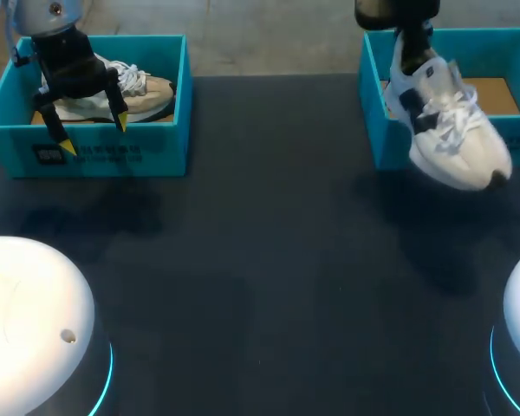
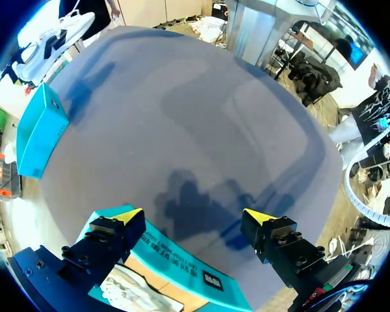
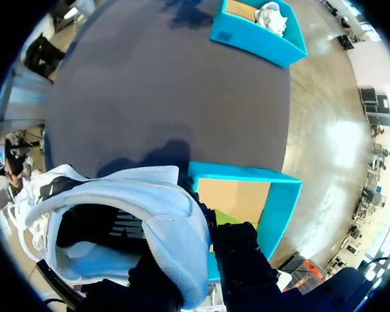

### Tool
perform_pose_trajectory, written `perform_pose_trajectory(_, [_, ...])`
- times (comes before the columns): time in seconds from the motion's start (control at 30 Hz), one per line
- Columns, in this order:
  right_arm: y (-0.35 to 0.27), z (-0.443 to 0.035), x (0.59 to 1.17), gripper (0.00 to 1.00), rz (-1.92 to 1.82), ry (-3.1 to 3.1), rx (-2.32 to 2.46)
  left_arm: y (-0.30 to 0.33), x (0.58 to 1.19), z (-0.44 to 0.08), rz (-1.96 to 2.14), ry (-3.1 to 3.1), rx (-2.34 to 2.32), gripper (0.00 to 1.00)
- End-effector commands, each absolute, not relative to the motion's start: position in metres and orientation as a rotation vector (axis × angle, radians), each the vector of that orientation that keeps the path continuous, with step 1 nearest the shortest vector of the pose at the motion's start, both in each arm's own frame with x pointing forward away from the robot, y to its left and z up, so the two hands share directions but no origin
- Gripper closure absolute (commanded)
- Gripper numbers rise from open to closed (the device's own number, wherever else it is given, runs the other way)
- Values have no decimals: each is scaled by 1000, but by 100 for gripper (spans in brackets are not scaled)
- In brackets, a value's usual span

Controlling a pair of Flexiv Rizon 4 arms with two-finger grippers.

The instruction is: Take the shoe out of the shoebox, open the shoe tongue, remove and reinsert the insole, then place the shoe into the shoebox

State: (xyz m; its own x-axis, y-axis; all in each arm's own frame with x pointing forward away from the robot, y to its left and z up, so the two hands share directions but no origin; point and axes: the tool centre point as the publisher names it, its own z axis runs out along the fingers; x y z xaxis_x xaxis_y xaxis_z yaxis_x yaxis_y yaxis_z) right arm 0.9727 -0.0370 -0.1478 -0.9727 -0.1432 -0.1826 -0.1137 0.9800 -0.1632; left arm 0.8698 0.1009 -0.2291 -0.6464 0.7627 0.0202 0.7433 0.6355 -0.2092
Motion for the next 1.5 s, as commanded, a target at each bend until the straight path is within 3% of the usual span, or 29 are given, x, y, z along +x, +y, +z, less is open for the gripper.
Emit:
perform_pose_trajectory(0.03, [-37, -147, 981, 100, -224, 2966, -190, 101, 870, -229, 272, -2743, -1267, 0])
perform_pose_trajectory(0.47, [-37, -147, 981, 100, -224, 2966, -190, 101, 870, -229, 272, -2743, -1267, 0])
perform_pose_trajectory(0.97, [-129, -123, 1095, 100, -147, 2952, -273, 101, 870, -229, 272, -2743, -1267, 0])
perform_pose_trajectory(1.5, [-190, -134, 1139, 100, -193, 2974, -206, 101, 870, -229, 272, -2743, -1267, 0])
